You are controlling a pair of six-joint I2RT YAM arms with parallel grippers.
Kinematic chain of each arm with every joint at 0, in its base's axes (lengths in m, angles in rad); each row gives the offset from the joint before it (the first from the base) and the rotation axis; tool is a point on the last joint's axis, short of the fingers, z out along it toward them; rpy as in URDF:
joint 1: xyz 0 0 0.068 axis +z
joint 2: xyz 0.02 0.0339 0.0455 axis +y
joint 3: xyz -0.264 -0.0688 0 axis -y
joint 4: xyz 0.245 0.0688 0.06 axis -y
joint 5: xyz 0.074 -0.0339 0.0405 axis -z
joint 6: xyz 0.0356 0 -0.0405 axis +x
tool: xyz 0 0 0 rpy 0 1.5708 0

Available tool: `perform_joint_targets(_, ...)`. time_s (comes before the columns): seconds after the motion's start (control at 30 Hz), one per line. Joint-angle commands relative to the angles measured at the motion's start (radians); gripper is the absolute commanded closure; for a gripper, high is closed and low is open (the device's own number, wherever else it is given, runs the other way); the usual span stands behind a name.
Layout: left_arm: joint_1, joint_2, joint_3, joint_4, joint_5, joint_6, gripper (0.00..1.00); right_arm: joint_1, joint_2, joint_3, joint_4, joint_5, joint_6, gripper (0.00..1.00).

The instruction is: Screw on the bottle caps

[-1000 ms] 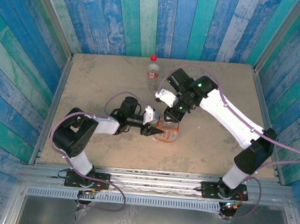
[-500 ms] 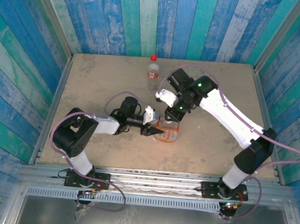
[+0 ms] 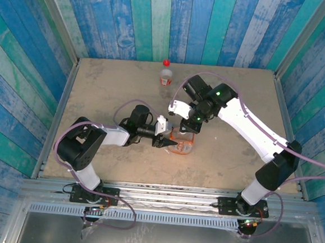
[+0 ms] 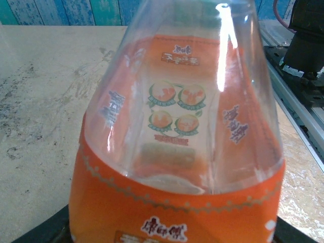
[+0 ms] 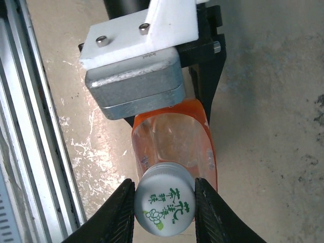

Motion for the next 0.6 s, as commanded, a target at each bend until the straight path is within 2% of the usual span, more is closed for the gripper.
perform_joint_targets(0.0, 0.007, -0.021, 0.0, -0.076, -0.03, 0.005, 0.41, 0.004, -0.035, -0.036, -0.062, -0.039, -0.151, 0.74)
perform_joint_targets(0.3, 0.007, -0.018, 0.004, -0.078, -0.025, 0.005, 0.41, 0.006, -0.074, -0.078, -0.053, -0.042, -0.28, 0.75)
perform_joint_targets(0.57, 0.007, -0.022, 0.002, -0.048, -0.029, -0.026, 0.41, 0.027, -0.057, -0.075, -0.068, 0.078, -0.165, 0.79)
